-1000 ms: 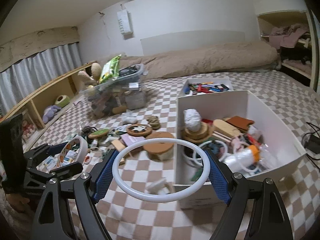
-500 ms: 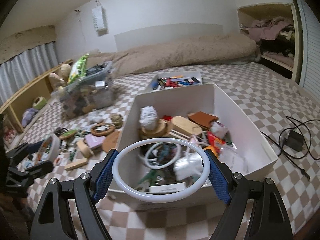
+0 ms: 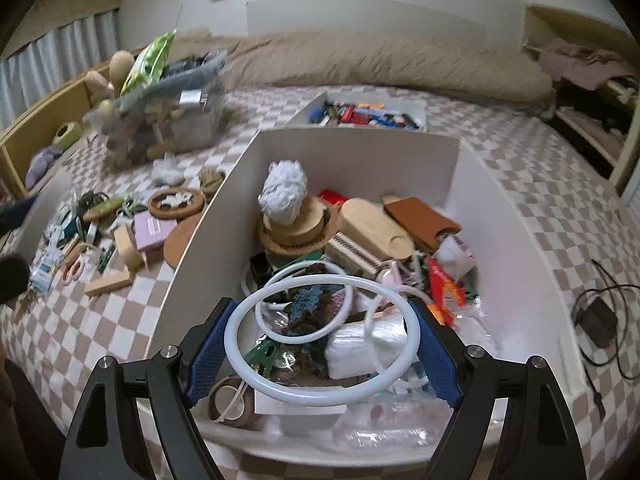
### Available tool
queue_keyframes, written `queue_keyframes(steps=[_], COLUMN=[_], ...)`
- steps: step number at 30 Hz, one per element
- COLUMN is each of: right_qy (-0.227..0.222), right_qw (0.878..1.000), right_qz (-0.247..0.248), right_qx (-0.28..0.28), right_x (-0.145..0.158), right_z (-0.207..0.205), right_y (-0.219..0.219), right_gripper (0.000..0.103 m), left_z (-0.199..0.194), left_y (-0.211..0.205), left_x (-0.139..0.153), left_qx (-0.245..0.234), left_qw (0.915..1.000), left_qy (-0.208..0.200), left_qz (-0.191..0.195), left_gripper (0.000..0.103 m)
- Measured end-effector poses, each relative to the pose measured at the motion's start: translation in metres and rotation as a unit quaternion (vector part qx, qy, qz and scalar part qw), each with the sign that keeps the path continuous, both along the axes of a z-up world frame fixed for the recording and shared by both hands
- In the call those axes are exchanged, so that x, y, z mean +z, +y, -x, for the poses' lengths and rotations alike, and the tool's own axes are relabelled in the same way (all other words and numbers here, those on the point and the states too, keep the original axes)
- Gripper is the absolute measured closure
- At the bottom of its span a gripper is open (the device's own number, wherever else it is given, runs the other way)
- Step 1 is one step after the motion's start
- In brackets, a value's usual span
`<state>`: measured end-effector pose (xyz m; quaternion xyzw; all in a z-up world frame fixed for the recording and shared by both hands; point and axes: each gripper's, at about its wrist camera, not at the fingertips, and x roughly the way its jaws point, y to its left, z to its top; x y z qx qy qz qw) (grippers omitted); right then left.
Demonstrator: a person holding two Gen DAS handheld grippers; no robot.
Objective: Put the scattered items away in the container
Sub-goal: 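Lower the tape roll and hoop into the white box and open both tools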
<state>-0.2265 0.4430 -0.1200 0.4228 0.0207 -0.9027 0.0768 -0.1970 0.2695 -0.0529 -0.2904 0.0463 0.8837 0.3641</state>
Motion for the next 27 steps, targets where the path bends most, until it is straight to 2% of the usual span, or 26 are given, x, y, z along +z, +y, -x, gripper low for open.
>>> queue_keyframes(steps=[7,9,12,21,27], right_qy=[-0.038,-0.05,-0.048,-0.003,0.037], right_qw=[0.999,0.998,0.998,0.999,0.998], right_qz=[0.018,0.021,0.018,0.042,0.046], right_qx=[0.025,0.027,0.023,0.003,-0.009], right_x=[-0.01,-0.014,-0.015,0.004,0.022], right_z=[0.015,0.016,0.013,-0.008,-0.026], right_y=[-0.002,-0.001,0.002,0.024,0.033], right_gripper=[0.017,0.002,0.0,0.0,0.0], left_z=[0.018,0.023,0.029,0.04,0.046], left_y=[0.014,0.019,0.027,0.053,0.077], left_x=[0.004,0.005,0.004,-0.004,-0.019], left_qx=[-0.014,-0.018,-0.021,-0.034,-0.045], left_qw=[0.9996,0.9995,0.9995,0.9992,0.9981], left_qy=[-0.008,-0.011,-0.012,-0.021,-0.026], left_qz=[-0.022,-0.023,-0.022,-0.002,0.034], left_gripper=[0.012,0.012,0.012,0.012,0.012])
